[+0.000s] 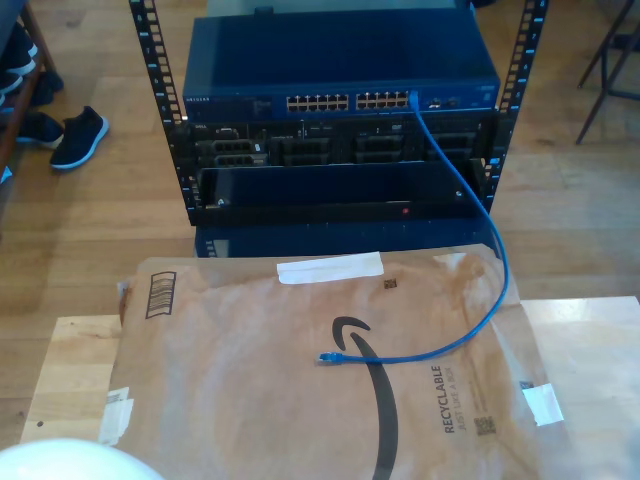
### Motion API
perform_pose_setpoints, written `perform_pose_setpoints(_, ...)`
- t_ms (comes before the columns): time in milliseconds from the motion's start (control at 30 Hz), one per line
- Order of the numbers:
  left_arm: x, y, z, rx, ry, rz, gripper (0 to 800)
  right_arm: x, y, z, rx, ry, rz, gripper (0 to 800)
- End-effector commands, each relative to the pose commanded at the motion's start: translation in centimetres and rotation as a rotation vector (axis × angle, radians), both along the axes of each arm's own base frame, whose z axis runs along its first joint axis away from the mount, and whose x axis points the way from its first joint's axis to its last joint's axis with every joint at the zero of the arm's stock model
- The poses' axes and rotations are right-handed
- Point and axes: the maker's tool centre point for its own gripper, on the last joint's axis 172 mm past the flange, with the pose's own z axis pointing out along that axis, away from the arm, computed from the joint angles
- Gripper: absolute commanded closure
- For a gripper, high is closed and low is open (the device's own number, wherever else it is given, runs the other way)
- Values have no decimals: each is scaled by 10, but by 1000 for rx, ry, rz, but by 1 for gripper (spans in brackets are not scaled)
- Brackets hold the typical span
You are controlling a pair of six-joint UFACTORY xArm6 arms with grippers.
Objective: Grab the cable and plug it in
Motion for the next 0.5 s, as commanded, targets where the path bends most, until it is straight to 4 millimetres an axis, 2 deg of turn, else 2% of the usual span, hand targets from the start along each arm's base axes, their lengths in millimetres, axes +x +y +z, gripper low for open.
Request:
perform_pose_setpoints(167, 0, -1, 0, -2, 0, 2, 0, -77, -5, -3, 148, 166, 49, 7)
perform_pose_setpoints(333, 0, -1, 0, -2, 0, 2, 0, -122, -11, -4, 191, 200, 53, 8)
perform_pose_setpoints(400, 0, 0, 0, 0, 0, 0, 0, -127, -14, -4, 196, 195, 48, 9)
perform_pose_setpoints(467, 0, 0, 0, 0, 0, 0, 0, -127, -19, 5, 188, 193, 44, 7)
perform_pose_setpoints(500, 0, 0, 0, 0, 0, 0, 0, -133, -19, 6, 197, 207, 38, 7)
